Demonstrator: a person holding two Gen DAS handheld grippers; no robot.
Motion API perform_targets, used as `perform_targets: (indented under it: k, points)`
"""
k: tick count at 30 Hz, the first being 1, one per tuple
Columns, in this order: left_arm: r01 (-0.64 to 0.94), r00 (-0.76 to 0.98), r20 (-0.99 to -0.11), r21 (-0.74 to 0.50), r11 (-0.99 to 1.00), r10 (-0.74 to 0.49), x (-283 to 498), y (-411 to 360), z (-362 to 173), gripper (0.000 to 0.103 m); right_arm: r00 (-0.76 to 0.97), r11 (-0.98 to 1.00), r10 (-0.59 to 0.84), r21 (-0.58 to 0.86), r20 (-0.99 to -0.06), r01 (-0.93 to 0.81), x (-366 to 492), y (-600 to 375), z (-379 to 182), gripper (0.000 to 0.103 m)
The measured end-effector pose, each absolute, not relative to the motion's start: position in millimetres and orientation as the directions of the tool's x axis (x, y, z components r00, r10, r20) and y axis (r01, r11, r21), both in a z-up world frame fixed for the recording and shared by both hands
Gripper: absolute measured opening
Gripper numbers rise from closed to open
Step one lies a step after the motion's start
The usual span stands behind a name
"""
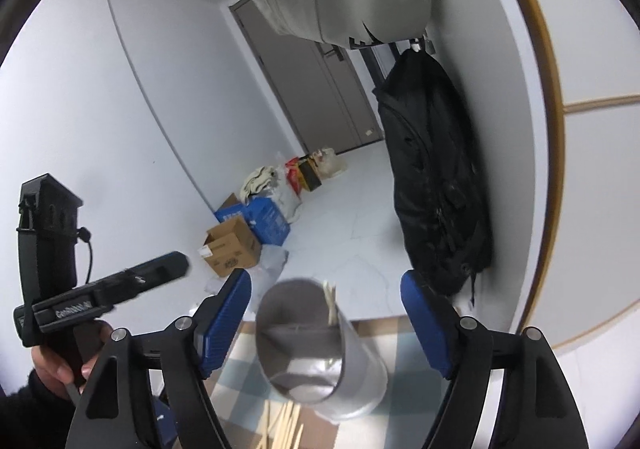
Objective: Organize utensils
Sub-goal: 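Open both grippers to drop the sticks into the holder, then lower the right gripper to the stick pile and grasp a stick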
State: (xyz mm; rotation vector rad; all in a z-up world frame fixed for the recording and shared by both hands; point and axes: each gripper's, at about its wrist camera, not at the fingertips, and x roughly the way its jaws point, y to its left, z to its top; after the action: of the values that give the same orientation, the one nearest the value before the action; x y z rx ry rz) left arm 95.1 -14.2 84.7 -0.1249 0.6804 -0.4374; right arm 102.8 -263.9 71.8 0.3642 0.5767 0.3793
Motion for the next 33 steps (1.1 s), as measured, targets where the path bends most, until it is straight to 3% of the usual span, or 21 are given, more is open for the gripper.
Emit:
perform_targets:
  k: [5,12,20,29,31,33]
  points:
    - [0.237,0.713,-0.613,-0.245,0.940,-0.340,83,8,63,0.082,0.758,0.866,0.456,0.431,-0.466,-0.255,79,-249,63,0.081]
    - [0.065,0.687,-0.686,-0.273,0.960,-0.242,67,49,17,0.082,0.702,0.850,0.497,0.448,-0.510,-0.276,53,-220,38,0.095]
    - [-0.018,0.670,-0.715,-0.281,0.960,-0.197,45,74,-16,0.082,0.514,0.839,0.543,0.407,-0.664,-0.361,54,-151,-7,0.094]
    - [-0.094,0.699,-0.701,-0.286,0.954,-0.141,31,115,-21,0.082,0.315,0.831,0.478,0.305,-0.820,-0.465,82,-66,-56,0.066]
    - [-0.113,0.695,-0.704,-0.303,0.946,-0.143,30,123,-24,0.082,0.287,0.830,0.452,0.281,-0.845,-0.482,90,-52,-67,0.055]
    - [-0.126,0.683,-0.715,-0.319,0.939,-0.150,31,129,-29,0.082,0.267,0.836,0.414,0.247,-0.870,-0.490,100,-41,-77,0.052]
